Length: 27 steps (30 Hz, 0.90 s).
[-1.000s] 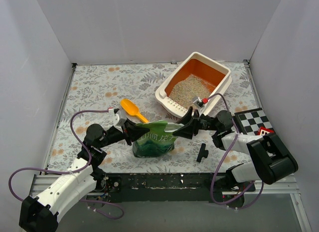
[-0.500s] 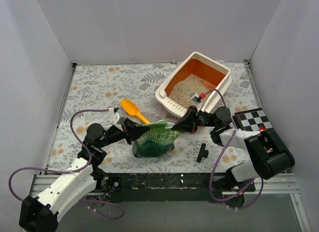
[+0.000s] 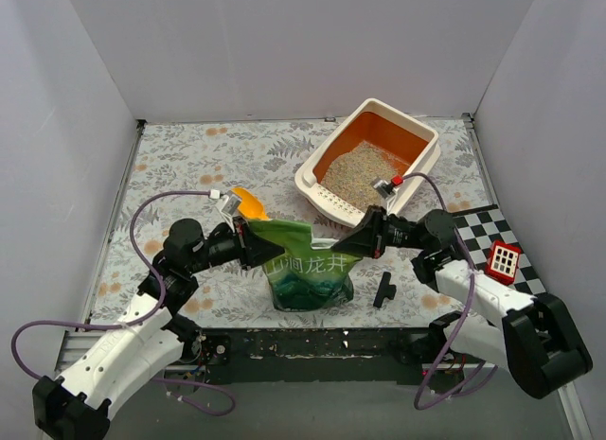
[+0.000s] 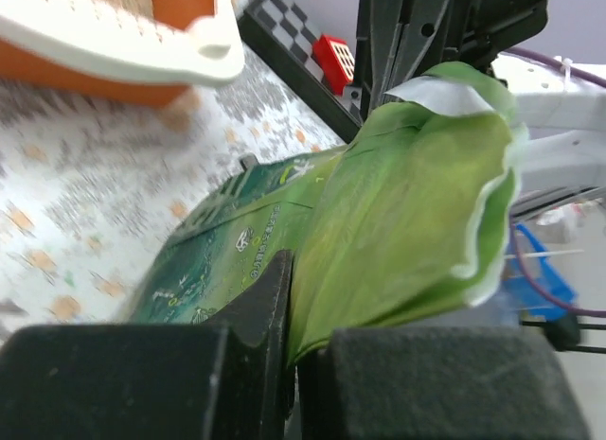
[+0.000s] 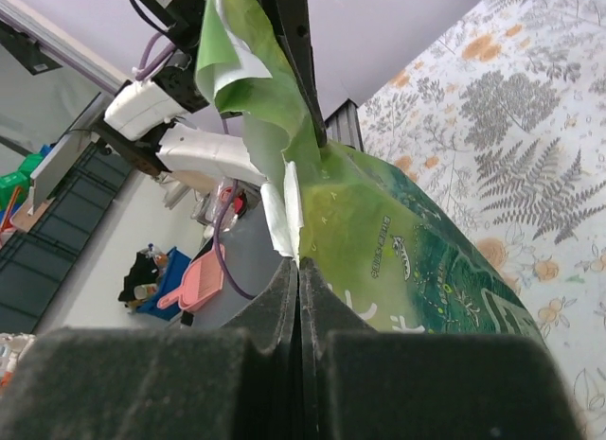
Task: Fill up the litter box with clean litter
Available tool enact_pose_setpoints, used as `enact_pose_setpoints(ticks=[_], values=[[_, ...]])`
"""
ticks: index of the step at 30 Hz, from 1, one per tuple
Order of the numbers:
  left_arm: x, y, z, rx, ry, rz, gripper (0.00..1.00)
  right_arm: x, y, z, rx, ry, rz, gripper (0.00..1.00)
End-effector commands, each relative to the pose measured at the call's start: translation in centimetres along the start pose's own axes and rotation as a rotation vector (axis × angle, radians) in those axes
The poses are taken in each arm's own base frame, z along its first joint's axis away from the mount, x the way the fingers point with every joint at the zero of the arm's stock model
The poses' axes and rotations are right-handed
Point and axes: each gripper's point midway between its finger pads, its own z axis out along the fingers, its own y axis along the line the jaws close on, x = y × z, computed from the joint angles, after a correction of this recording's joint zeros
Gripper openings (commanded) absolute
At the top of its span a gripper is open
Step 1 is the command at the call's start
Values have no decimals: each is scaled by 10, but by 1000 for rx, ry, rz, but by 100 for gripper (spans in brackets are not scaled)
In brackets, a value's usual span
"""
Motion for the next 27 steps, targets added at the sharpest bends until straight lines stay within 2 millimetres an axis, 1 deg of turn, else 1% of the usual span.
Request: enact_pose_setpoints(ticks=[1, 6, 8, 10, 13, 18, 20, 23, 25, 27], values=[[23, -5, -7, -23, 106, -236, 0, 0, -6, -3, 119, 42, 82, 1], [33, -14, -16, 5, 126, -309, 0, 45, -29, -20, 241, 107, 270, 1], [38, -21, -19, 29, 155, -339, 0, 61, -35, -28, 275, 117, 337, 1], [44, -23, -23, 29, 181, -374, 0, 71, -41, -33, 317, 112, 389, 1], [52, -26, -28, 13, 223, -425, 0, 77, -42, -39, 348, 111, 448, 1], [80, -19, -32, -39, 376, -547, 0, 89, -32, -42, 334, 210, 526, 1], [86, -17, -34, -62, 411, -576, 0, 93, -31, -44, 344, 247, 533, 1], [96, -20, -37, -44, 471, -620, 0, 99, -28, -46, 333, 274, 558, 1], [103, -15, -38, -69, 495, -647, 0, 110, -30, -52, 359, 301, 598, 1], [105, -13, -39, -86, 508, -648, 0, 116, -32, -56, 382, 328, 589, 1]])
